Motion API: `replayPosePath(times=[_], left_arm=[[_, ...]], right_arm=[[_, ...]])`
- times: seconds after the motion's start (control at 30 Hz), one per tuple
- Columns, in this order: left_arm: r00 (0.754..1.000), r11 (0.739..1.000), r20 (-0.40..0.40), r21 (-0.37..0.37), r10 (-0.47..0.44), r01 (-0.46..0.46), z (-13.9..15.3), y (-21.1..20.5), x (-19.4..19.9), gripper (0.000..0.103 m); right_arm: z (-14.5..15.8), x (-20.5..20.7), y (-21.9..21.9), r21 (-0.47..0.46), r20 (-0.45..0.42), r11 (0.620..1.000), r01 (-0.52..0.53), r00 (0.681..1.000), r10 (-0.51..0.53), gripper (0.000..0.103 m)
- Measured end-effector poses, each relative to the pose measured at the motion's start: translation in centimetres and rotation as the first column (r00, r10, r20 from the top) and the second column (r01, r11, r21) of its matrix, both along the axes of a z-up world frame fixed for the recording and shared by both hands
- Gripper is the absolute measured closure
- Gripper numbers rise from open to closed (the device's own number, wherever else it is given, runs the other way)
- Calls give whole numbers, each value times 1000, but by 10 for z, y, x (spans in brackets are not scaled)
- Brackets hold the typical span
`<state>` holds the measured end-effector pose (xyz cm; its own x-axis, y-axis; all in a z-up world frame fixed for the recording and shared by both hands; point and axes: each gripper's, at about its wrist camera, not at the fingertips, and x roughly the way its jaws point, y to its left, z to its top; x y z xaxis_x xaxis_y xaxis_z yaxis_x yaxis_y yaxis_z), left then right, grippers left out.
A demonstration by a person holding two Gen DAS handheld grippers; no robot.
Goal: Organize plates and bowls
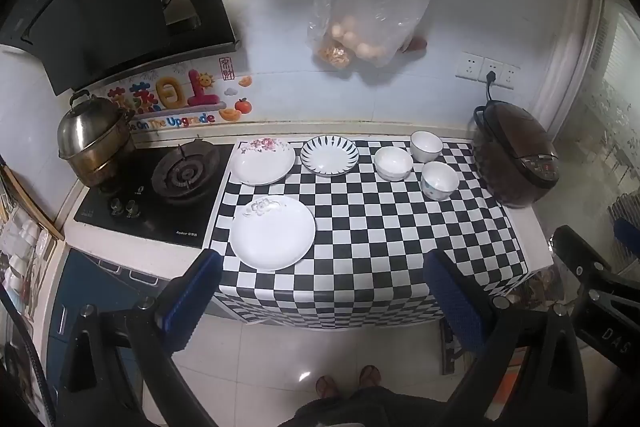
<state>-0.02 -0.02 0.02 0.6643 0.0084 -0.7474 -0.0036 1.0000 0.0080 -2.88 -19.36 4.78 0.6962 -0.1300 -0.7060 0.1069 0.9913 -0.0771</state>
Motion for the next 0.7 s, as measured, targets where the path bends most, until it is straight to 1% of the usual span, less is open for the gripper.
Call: replayPosePath(times=[0.23, 0.27, 0.3, 0.4, 0.43, 0.7], left_arm=[[1000, 1000, 12, -6, 6, -6, 1, 1, -1, 0], [1000, 1000, 13, -5, 5, -5, 7, 0, 4, 0], [1000, 1000, 13, -6, 4, -4, 5, 1, 4, 0], [1000, 1000, 7, -9, 2, -2, 4, 2, 6, 0], [1000, 1000, 12, -1, 0, 0, 4, -3, 1, 0], [1000, 1000, 10, 6, 0, 0, 6, -5, 4, 0]], right_arm=[[3, 3, -1, 1, 5, 1000, 1, 1000, -1, 0], [3, 3, 0, 1, 5, 1000, 1, 1000, -1, 0], [7, 1, -1, 1, 8, 1000, 2, 1000, -2, 0], [4, 3, -5, 12, 9, 1000, 2, 1000, -3, 0], [2, 2, -6, 14, 11, 1000, 3, 1000, -3, 0], [4, 3, -8, 17, 6, 1000, 9, 1000, -9, 0]])
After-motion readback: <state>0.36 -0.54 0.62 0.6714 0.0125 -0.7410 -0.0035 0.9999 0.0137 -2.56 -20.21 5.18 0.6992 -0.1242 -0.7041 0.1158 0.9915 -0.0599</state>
